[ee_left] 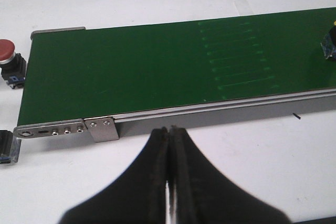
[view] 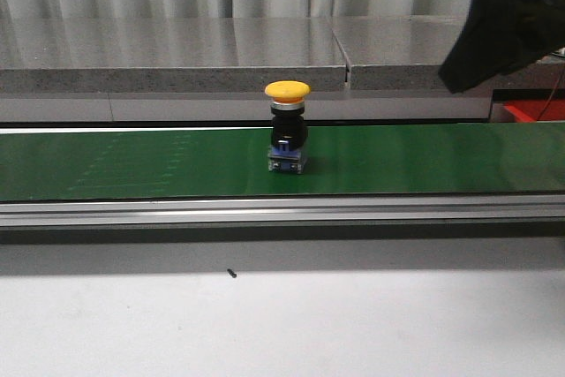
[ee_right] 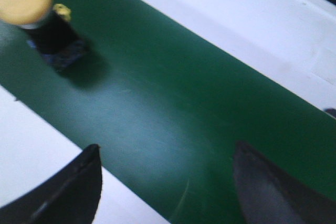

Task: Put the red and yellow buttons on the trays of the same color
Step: 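Lower the right gripper onto the second yellow button and grasp it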

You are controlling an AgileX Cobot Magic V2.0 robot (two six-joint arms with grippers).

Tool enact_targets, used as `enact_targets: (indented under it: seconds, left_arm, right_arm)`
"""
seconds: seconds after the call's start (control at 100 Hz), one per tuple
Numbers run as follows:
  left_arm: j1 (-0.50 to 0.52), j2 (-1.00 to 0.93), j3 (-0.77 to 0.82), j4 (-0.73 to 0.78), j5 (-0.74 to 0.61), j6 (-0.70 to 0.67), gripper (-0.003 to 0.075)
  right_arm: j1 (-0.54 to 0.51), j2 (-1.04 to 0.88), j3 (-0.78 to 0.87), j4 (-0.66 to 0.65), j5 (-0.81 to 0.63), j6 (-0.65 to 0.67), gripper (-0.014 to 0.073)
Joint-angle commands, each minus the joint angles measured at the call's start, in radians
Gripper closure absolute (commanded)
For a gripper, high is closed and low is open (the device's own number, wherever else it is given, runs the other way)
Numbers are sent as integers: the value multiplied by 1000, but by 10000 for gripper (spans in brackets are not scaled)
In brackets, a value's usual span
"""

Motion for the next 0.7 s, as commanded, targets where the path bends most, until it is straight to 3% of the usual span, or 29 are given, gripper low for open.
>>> enact_targets:
  seconds: [0.0,0.3,0.69]
  left_arm:
    - [-8,4,-26,-17,-61,0,741]
    - [-8,4,-26,-17,-61,0,741]
    - [-8,4,-26,-17,-61,0,741]
  right_arm:
    - [56,-28,-24,22,-45,-23,69]
    - [154,49,-34,26,-90,-26,69]
    - [164,212,-179,35,-105,-26,69]
